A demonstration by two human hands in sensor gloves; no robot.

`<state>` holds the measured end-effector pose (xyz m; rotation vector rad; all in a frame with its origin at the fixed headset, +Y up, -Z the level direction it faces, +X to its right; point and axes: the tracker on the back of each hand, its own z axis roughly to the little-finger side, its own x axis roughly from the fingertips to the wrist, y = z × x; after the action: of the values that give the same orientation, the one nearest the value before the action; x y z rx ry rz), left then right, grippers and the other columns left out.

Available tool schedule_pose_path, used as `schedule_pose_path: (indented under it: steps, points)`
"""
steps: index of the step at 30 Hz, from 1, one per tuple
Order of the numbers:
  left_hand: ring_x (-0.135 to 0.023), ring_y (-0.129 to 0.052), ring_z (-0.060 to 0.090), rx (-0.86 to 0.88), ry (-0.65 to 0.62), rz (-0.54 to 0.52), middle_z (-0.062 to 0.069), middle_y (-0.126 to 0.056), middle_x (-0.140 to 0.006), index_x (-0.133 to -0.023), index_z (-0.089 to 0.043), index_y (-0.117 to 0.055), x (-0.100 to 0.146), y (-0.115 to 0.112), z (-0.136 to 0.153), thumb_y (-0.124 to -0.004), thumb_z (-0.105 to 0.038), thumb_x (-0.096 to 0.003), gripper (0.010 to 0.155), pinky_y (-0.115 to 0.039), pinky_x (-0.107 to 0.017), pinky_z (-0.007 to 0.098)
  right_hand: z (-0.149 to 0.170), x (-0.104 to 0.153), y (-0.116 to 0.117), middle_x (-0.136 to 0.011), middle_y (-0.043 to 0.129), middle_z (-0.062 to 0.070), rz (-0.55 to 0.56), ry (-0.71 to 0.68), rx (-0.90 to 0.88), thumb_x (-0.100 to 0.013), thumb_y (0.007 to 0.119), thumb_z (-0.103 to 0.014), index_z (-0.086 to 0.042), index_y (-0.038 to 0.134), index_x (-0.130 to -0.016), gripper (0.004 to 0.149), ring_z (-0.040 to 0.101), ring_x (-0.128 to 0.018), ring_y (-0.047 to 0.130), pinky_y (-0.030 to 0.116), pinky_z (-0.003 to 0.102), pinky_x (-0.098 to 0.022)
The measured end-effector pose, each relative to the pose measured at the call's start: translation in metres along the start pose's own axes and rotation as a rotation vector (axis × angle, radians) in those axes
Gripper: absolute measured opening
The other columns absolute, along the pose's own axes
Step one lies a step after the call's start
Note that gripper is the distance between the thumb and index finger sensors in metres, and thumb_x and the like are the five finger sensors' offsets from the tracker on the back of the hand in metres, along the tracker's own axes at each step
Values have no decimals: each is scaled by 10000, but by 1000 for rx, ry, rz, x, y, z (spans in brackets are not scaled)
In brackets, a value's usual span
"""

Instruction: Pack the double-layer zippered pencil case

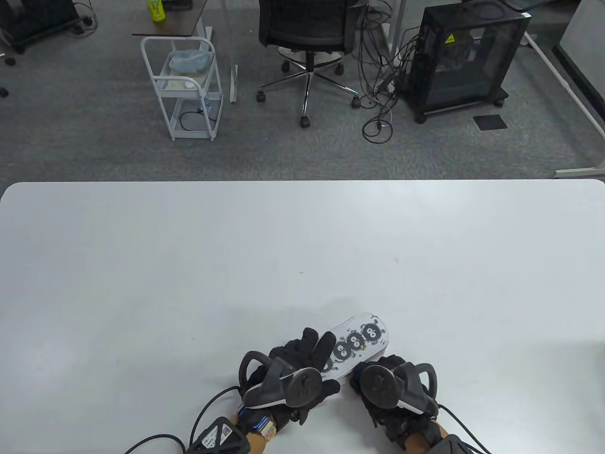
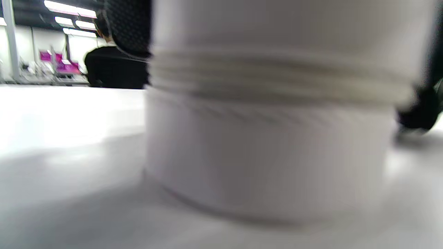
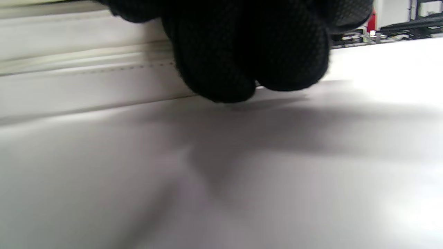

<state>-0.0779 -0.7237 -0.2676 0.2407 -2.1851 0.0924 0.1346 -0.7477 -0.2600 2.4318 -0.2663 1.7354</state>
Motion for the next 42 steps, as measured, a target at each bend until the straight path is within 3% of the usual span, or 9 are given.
schedule_pose_path:
  steps: [3, 6, 9, 14, 18, 23, 31, 36, 42]
  points:
    - [-567, -1034, 231, -70, 50, -87, 13, -932, -804, -989, -218, -602, -2, 7, 5, -610, -479, -497, 557, -796, -504, 471, 22, -2, -5, -602, 1005, -2, 41, 72, -94, -431, 701, -418, -124, 805, -817, 496, 264, -589, 948, 635, 520, -626]
    - [-805, -917, 295, -369, 38, -74, 21, -787, -974, -1033, -249, -480, -2, 3, 9, -678, -396, -510, 578, -679, -644, 551, 37, -4, -8, -630, 993, 10, 59, 142, -109, -437, 705, -399, -160, 797, -848, 485, 273, -611, 936, 616, 530, -638]
    - [-1064, -508, 453, -353, -100, 7, 82, -391, -1163, -1053, -267, -171, -3, -5, -1, -721, -728, -326, 1022, -444, -745, 634, 44, -6, -6, -667, 986, 12, 23, 142, -185, -439, 708, -395, -183, 785, -871, 487, 276, -640, 929, 607, 533, -647]
    - [-1111, -316, 434, -446, -299, -28, 55, -280, -1171, -1021, -312, -78, -7, -8, -36, -600, -824, -185, 1111, -307, -779, 636, 36, -12, -3, -697, 979, 36, -41, 4, -213, -440, 725, -380, -185, 775, -893, 495, 302, -655, 906, 575, 546, -668]
    - [-1147, -312, 432, -181, -441, 230, 108, -265, -1157, -958, -339, 19, -14, -24, -54, -588, -871, -143, 1147, -259, -787, 664, 9, -18, 5, -721, 955, 63, -135, -192, -163, -431, 720, -376, -221, 778, -898, 496, 322, -678, 875, 540, 552, -690]
    - [-1126, -603, 345, -241, -381, 194, 54, -508, -1133, -1002, -306, -84, -15, -20, -43, -563, -946, -107, 1200, -429, -791, 632, 4, -16, 1, -698, 984, 3, -86, -226, -22, -411, 719, -393, -240, 821, -849, 475, 270, -678, 921, 576, 539, -680]
    - [-1056, -699, 339, -293, 5, 194, 50, -587, -1111, -1044, -293, -197, -16, -8, 11, -519, -954, -193, 1125, -516, -771, 611, 46, -5, -19, -644, 1014, -29, -26, -136, 13, -399, 725, -415, -252, 848, -820, 468, 244, -647, 952, 593, 536, -677]
    - [-1149, -531, 365, -292, -29, 272, -10, -436, -1179, -1058, -352, -241, -7, -5, 27, -585, -884, -311, 980, -394, -777, 682, 46, -8, -22, -622, 1017, -16, 48, -77, 80, -394, 732, -409, -236, 860, -808, 467, 260, -640, 947, 582, 537, -676]
    - [-982, -746, 344, -276, 154, 141, 75, -591, -1087, -1057, -310, -346, -8, -6, 28, -579, -929, -285, 1017, -671, -677, 514, 33, -4, -26, -590, 1027, -11, 82, -8, 210, -410, 724, -413, -179, 861, -794, 470, 260, -616, 959, 604, 525, -664]
